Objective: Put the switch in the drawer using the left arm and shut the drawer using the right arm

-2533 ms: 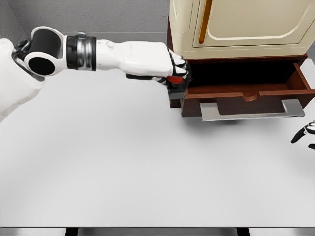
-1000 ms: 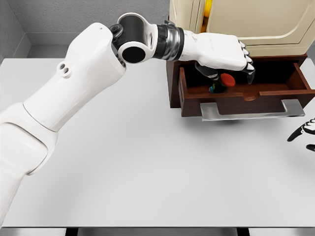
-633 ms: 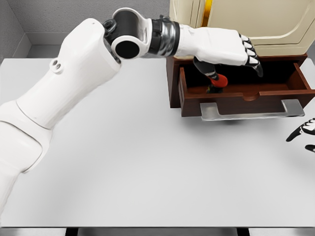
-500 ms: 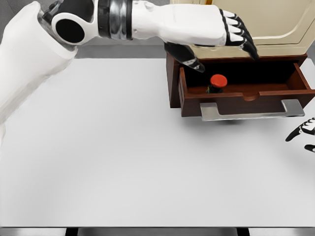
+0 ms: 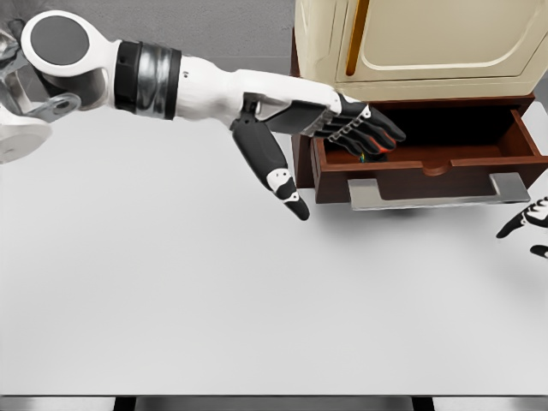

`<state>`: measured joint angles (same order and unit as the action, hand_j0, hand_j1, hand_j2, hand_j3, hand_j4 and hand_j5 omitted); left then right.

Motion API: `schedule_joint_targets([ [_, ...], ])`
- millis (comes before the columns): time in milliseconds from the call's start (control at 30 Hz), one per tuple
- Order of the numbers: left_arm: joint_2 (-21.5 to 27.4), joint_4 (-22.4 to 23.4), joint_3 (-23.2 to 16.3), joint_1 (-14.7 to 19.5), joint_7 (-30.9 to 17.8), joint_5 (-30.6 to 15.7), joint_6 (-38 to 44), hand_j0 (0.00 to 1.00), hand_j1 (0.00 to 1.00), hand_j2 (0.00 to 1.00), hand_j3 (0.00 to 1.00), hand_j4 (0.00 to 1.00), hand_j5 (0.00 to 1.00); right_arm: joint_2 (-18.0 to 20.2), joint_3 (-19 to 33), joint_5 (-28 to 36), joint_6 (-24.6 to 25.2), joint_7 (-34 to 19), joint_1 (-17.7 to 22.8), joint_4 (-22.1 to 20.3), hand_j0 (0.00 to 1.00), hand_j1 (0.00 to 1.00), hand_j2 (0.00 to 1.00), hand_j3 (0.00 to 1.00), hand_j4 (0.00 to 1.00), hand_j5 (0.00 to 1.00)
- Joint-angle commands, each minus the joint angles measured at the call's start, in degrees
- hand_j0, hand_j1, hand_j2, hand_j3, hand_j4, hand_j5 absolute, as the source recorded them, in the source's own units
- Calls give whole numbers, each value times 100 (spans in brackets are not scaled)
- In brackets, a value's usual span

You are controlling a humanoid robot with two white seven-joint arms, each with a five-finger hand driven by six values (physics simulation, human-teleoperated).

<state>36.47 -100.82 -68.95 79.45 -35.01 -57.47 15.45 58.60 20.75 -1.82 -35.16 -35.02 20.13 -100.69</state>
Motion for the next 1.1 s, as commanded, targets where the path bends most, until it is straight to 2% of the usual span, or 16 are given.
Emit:
schedule_joint_targets([
  [0, -140, -8, 13, 0, 1, -159, 336, 100, 100, 100, 100, 100, 100, 11, -1, 42, 16, 2, 0, -4, 62, 62, 62, 62, 62, 62],
  [100, -96, 141, 119, 0, 1, -660, 424, 100, 100, 100, 100, 100, 100, 11, -1, 42, 16, 2, 9, -4, 62, 62, 62, 62, 62, 62],
  [133, -184, 290, 110, -9, 1, -651, 520, 100, 100, 100, 100, 100, 100, 11, 8, 42, 16, 2, 0, -4, 62, 62, 62, 62, 62, 62],
  [200, -351, 563, 101, -9, 363, -590, 538, 100, 100, 100, 100, 100, 100, 20, 43, 42, 16, 2, 0, -4, 62, 62, 62, 62, 62, 62],
  [300, -448, 598, 101, -149, 715, -405, 538, 100, 100, 100, 100, 100, 100, 11, 43, 42, 16, 2, 0, -4, 62, 62, 62, 62, 62, 62],
  [433, -588, 906, 92, -237, 750, -405, 538, 100, 100, 100, 100, 100, 100, 11, 43, 42, 16, 2, 0, -4, 62, 62, 62, 62, 62, 62],
  [867, -676, 1020, 22, -457, 750, -194, 538, 100, 100, 100, 100, 100, 100, 11, 43, 42, 16, 2, -9, -4, 62, 62, 62, 62, 62, 62],
  [1067, -940, 1310, -4, -536, 741, -150, 538, 100, 100, 100, 100, 100, 100, 11, 34, 42, 16, 2, -9, -4, 62, 62, 62, 62, 62, 62],
])
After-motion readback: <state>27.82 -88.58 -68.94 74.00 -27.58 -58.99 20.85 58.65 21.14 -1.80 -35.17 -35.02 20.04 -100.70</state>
